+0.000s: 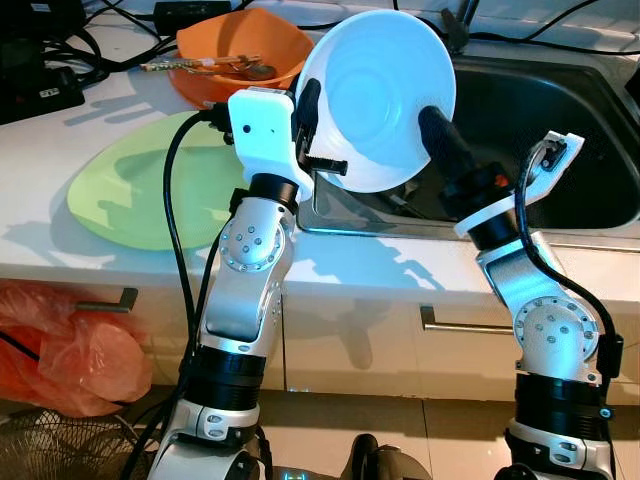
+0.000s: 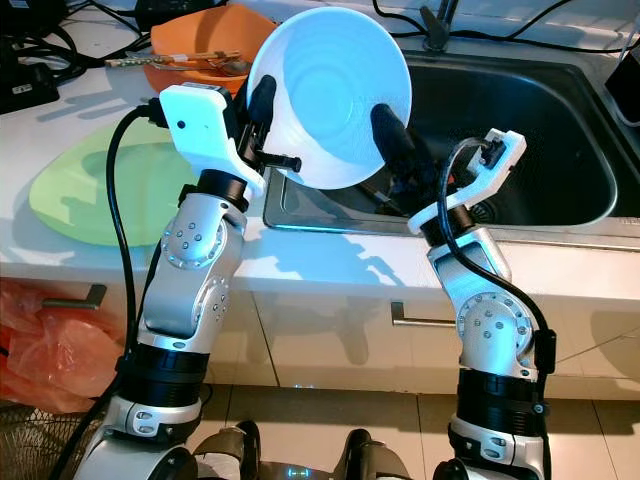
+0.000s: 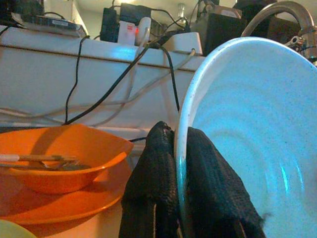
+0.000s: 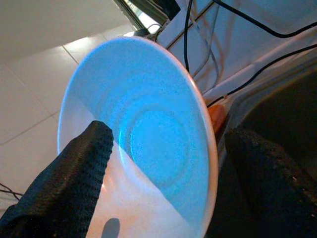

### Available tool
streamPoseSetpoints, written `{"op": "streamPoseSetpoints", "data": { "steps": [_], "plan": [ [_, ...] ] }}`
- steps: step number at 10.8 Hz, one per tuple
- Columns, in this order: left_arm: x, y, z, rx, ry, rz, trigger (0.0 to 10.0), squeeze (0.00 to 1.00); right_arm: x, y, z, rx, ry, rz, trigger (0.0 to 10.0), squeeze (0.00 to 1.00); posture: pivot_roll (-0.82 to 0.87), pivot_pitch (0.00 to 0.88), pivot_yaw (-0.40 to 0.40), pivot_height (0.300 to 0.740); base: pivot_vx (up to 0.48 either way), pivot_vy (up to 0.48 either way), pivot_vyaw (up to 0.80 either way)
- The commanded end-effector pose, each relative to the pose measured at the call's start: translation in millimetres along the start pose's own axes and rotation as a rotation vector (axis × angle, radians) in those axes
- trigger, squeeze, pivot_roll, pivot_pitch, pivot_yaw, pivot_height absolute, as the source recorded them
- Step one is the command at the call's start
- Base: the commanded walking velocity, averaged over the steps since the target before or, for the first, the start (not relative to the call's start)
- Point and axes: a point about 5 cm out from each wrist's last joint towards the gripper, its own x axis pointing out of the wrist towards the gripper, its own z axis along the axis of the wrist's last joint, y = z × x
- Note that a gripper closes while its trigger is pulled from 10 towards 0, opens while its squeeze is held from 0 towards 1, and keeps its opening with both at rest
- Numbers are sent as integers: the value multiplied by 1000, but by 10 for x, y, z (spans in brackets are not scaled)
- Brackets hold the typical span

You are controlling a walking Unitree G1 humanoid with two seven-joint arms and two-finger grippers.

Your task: Kitchen organization

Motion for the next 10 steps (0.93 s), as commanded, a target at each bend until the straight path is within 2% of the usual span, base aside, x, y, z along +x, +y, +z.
{"op": "streamPoseSetpoints", "data": {
  "steps": [1, 2, 3, 10],
  "plan": [
    [49, -62, 97, -18, -49, -18, 10000, 0, -35, -29, -40, -11, 8, -12, 10000, 0, 148, 182, -37, 740, 0, 0, 0],
    [52, -70, 101, -21, -49, -24, 10000, 0, -31, -67, -87, -13, 16, -37, 6941, 0, 149, 181, -37, 740, 0, 0, 0],
    [52, -74, 101, -22, -50, -26, 10000, 0, -30, -80, -101, -14, 17, -48, 0, 0, 150, 182, -37, 740, 0, 0, 0],
    [42, -127, 93, -20, -43, -61, 10000, 0, -15, -91, -190, -14, 35, -55, 0, 0, 152, 182, -35, 740, 0, 0, 0]
  ]
}}
